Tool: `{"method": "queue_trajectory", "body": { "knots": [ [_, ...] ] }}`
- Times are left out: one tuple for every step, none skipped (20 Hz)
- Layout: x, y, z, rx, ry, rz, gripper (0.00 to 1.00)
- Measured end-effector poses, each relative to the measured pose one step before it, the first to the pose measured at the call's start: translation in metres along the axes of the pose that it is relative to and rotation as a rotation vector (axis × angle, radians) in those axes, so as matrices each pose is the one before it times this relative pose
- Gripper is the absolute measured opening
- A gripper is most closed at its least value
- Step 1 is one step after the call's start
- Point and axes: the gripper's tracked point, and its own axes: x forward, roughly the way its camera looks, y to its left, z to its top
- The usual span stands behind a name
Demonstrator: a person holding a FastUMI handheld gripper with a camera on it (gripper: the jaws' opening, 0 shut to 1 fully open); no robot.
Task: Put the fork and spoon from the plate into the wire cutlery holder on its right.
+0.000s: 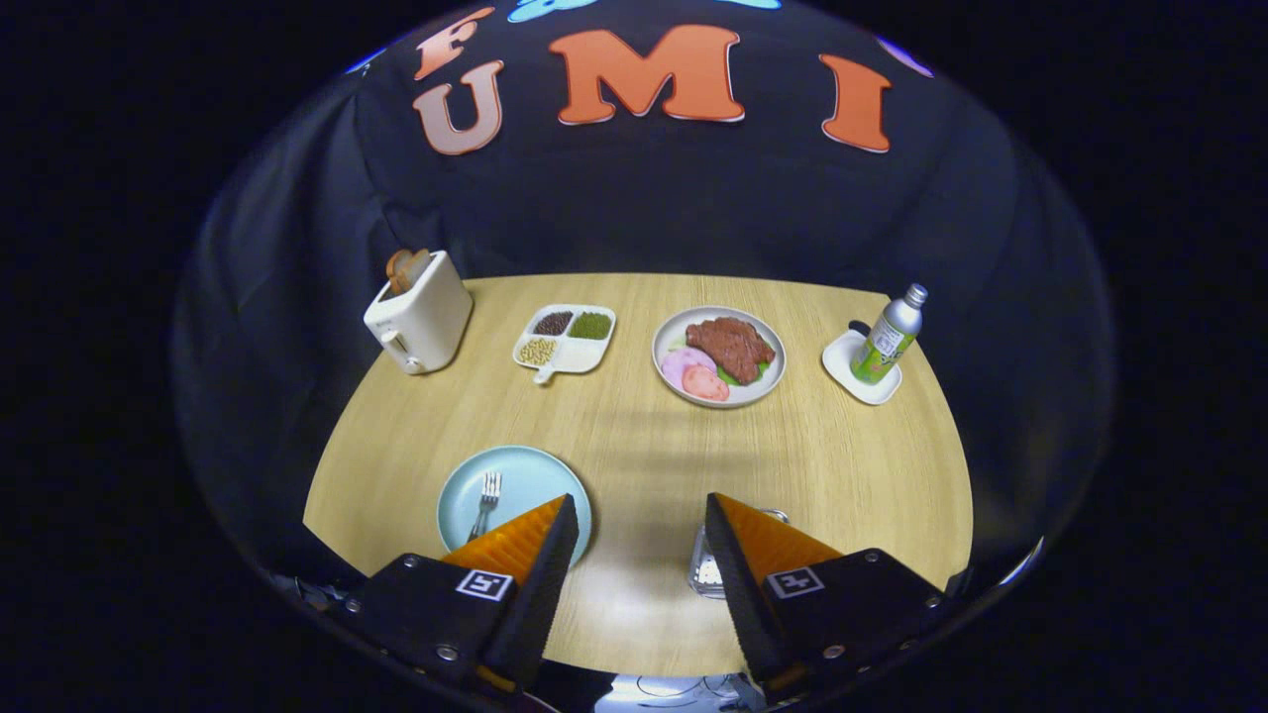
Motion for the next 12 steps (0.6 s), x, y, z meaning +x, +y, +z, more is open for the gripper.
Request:
{"method": "queue_trajectory", "body": {
  "knots": [
    [0.00276,0.01894,-0.00016,0.00198,-0.02662,0.01273,0.81],
    [0.00248,0.0172,-0.00438,0.00545,-0.01265,0.01251,0.87],
    [0.00266,0.01457,-0.00813,0.01222,-0.00319,-0.00491,0.92],
    [0.00759,0.01548,-0.0069,0.01543,-0.01344,0.0005,0.98],
    [0.00306,0.01511,-0.01023,0.01121,0.00461,0.00495,0.99],
    [0.00559,0.01363,-0.01036,-0.00071,0.00758,0.00195,0.99],
    [0.00653,0.0106,-0.01222,-0.00911,0.00346,-0.00816,0.98],
    [0.00441,0.00843,-0.00704,-0.02031,-0.00618,-0.00815,0.99],
    [0.00533,0.00711,-0.00391,-0.01941,-0.02453,-0.01582,0.99],
    [0.00729,0.00856,-0.00596,-0.0117,-0.02184,-0.01017,0.99],
    [0.00494,0.00715,-0.00656,-0.0023,-0.00929,-0.00419,0.98],
    [0.00366,0.00713,-0.00717,0.00664,-0.00175,0.00006,0.99]
  ]
}}
